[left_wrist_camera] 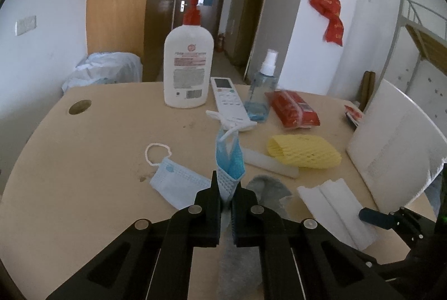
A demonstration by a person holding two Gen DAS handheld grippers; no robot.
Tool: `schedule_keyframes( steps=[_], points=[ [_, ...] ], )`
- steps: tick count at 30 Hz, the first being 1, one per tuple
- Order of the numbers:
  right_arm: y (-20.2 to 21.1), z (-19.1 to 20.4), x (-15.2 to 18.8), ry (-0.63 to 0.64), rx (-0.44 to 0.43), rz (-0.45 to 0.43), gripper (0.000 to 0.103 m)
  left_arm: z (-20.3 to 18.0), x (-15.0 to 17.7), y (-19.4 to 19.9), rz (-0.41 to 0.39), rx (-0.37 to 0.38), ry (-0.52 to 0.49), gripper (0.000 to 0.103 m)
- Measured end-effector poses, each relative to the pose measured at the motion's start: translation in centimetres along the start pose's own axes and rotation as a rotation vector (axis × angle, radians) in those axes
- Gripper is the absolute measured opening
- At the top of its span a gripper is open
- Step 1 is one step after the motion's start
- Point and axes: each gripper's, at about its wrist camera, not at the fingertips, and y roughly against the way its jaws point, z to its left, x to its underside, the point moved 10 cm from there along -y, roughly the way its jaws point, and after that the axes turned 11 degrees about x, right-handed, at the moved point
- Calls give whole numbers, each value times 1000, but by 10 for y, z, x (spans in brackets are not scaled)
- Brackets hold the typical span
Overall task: Organize soft objects
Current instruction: 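Grasp the white paper towel stack with the right tool while the left tool holds the mask, then lift and carry the mask and paper towels over the white foam box with both tools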
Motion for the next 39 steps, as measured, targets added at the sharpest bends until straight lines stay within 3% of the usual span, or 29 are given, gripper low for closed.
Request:
schedule_keyframes(
  steps=[4,6,8,15,17,24,31,39],
  points=[
    [-3,-1,6,35,42,27,74,-3,-1,3,-8,1,-14,6],
    [-5,-3,8,38,47,41,67,-4,-2,5,-18,10,-14,6],
    [-9,-4,11,35,37,64,53,-5,-3,7,-25,12,-15,5],
    [-5,-3,15,85,85,54,37,-9,-7,16,-57,28,-19,6],
    [-5,-2,15,92,90,58,12,-10,-8,19,-66,30,-20,6],
    [2,-1,14,30,22,45,6,-14,-12,33,-115,52,-27,6],
    [52,-10,-11,-85,-36,-106,6,-18,-20,57,-185,79,-28,5],
    [90,-16,-29,-129,-56,-224,6,-42,-25,107,-255,106,-91,6]
  ],
)
